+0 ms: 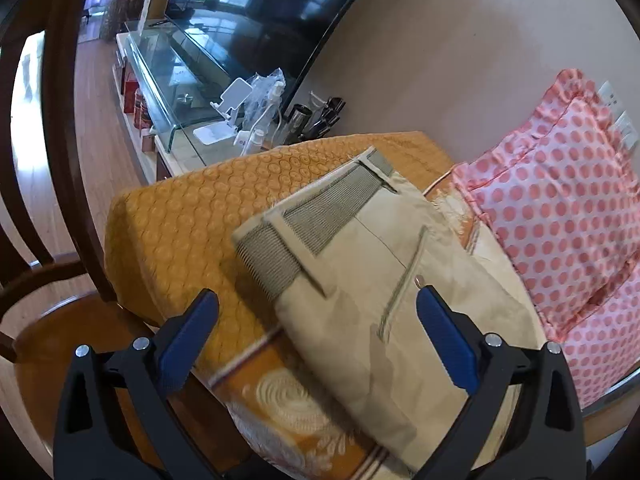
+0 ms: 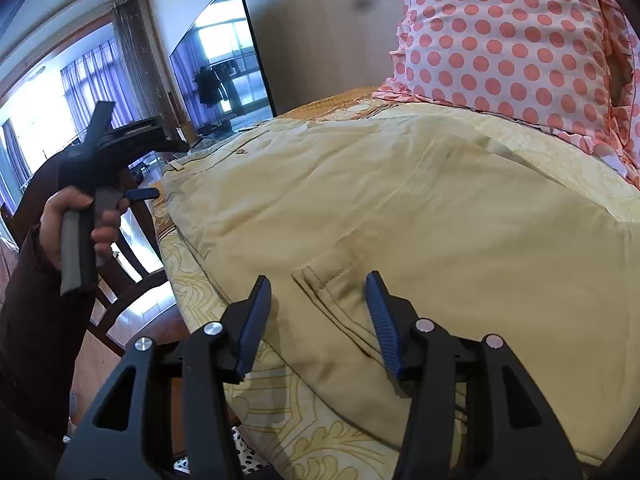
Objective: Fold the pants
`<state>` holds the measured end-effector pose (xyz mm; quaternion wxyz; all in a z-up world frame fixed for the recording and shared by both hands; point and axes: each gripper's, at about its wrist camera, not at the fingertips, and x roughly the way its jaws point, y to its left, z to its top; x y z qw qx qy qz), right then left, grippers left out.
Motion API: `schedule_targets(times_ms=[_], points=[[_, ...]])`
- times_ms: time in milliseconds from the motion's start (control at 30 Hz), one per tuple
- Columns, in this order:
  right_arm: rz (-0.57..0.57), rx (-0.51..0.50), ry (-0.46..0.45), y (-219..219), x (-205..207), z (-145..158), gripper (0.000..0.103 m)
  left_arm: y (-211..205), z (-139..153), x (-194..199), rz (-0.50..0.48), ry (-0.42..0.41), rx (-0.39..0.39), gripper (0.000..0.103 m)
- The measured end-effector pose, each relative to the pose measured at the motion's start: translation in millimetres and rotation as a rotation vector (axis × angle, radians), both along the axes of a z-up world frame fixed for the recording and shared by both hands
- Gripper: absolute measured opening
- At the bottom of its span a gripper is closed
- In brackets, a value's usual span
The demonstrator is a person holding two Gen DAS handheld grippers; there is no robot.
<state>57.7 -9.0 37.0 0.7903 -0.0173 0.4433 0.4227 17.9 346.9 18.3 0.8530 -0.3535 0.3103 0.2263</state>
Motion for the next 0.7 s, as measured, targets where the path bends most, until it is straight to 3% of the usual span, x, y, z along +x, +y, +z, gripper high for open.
schedule_targets(times_ms=[200,267,333,367,433,500,533,633,700], points=[[0.000,0.019,-0.002,-1,0,-1,0.052,-1,0,27,-0.052,0.027,0.011,0.100],[-0.001,0.025,-0.004,-1,-1,-2,0.053,-7,-1,28,-0.097,-0.022,-0.042,0.091],[-0.002,0.031,-0.004,-1,-1,-2,0.053,-11,-5,29,-0.123,-0.053,-0.096,0.065],[-0.003,0.033,-0.002,0,0,-2,0.054,-12,-6,29,-0.102,-0.053,-0.077,0.056],[-0.005,0.044,0.007,-2,0,-2,0.054,-8,-11,29,-0.060,-0.029,-0.093,0.017],[-0.016,0.075,0.034,-9,1,-1,0.054,-3,-12,24,-0.046,-0.062,-0.121,0.010],[-0.023,0.093,0.046,-14,2,0,0.055,-4,-8,24,-0.054,-0.061,-0.102,0.008],[-0.049,0.149,0.057,-34,-2,9,0.061,-31,19,30,-0.094,-0.051,0.077,0.007],[-0.080,0.186,0.036,-56,-7,19,0.064,-63,50,36,-0.167,-0.088,0.192,0.007]])
